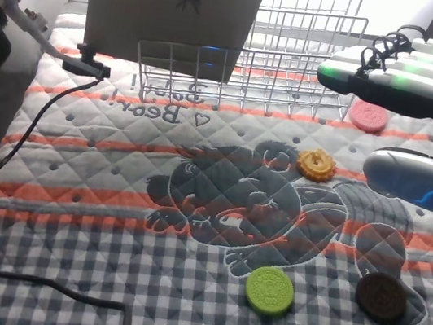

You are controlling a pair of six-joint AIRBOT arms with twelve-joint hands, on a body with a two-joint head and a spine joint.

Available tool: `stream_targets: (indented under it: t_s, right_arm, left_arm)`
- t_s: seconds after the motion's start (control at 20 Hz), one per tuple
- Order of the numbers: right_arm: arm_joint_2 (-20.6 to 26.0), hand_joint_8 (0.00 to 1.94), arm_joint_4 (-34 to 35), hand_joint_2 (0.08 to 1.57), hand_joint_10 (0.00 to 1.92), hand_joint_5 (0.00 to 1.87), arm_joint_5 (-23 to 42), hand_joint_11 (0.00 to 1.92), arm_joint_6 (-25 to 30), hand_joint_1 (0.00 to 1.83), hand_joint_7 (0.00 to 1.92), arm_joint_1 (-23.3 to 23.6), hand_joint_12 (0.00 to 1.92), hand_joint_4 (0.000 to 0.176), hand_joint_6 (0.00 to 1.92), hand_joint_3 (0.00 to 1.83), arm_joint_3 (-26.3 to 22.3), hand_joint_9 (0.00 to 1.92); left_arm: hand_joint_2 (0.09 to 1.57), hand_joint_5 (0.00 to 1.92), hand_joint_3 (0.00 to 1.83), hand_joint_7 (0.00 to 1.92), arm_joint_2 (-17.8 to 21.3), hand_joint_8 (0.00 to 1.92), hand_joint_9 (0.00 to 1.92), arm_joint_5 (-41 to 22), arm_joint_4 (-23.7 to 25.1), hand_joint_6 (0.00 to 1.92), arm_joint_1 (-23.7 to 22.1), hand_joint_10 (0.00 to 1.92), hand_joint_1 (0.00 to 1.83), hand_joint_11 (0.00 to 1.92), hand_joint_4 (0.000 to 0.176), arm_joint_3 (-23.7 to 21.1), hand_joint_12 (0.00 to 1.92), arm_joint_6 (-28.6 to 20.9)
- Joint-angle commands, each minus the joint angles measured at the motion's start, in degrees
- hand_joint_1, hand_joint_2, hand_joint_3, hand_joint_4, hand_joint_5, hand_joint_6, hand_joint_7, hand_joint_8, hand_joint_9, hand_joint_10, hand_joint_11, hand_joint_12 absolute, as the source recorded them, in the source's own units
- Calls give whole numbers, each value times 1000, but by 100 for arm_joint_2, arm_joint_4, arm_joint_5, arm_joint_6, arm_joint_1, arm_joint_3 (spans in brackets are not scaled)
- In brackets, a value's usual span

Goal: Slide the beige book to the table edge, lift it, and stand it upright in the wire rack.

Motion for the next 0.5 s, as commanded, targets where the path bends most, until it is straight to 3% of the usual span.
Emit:
stream_targets:
  t_s: [0.0, 0.05, 0.2, 0.25, 0.3, 0.45]
  right_arm:
    - [-26, 2, 168, 1386, 5, 320, 695, 209, 43, 0, 322, 21, 467, 0, 2, 1, 3, 322]
    - [-29, 3, 168, 1382, 3, 323, 695, 204, 47, 0, 325, 21, 467, 0, 2, 0, 3, 319]
    - [-33, 3, 168, 1386, 2, 327, 694, 194, 49, 0, 327, 14, 467, 0, 4, 1, 4, 314]
    - [-32, 1, 169, 1382, 4, 323, 695, 203, 53, 0, 323, 14, 474, 0, 1, 0, 5, 320]
    - [-40, 0, 171, 1388, 0, 339, 695, 206, 53, 0, 343, 14, 516, 0, 0, 0, 9, 339]
    - [-55, 0, 171, 1374, 0, 333, 695, 178, 57, 0, 324, 13, 514, 0, 0, 0, 14, 311]
  left_arm:
    - [1066, 1006, 1, 1143, 40, 704, 1071, -777, -37, 762, -95, 1015, 1375, 1037, 0, 22, 897, -161]
    - [1074, 996, 0, 1113, 33, 716, 1029, -762, -25, 780, -95, 1137, 1393, 1018, 0, 29, 926, -163]
    - [1067, 1011, 0, 1137, 27, 631, 1043, -730, 5, 802, -164, 1119, 1395, 1018, 0, 44, 963, -174]
    - [1070, 1027, 4, 1151, 31, 699, 1151, -738, 38, 877, -206, 809, 1279, 1025, 0, 44, 1071, -178]
    - [1065, 1025, 1, 1167, 34, 539, 1080, -764, 57, 756, -226, 954, 1456, 860, 0, 40, 1433, -182]
    - [1060, 1042, 1, 1142, 15, 612, 1080, -774, 69, 691, -204, 929, 1502, 812, 0, 30, 1510, -188]
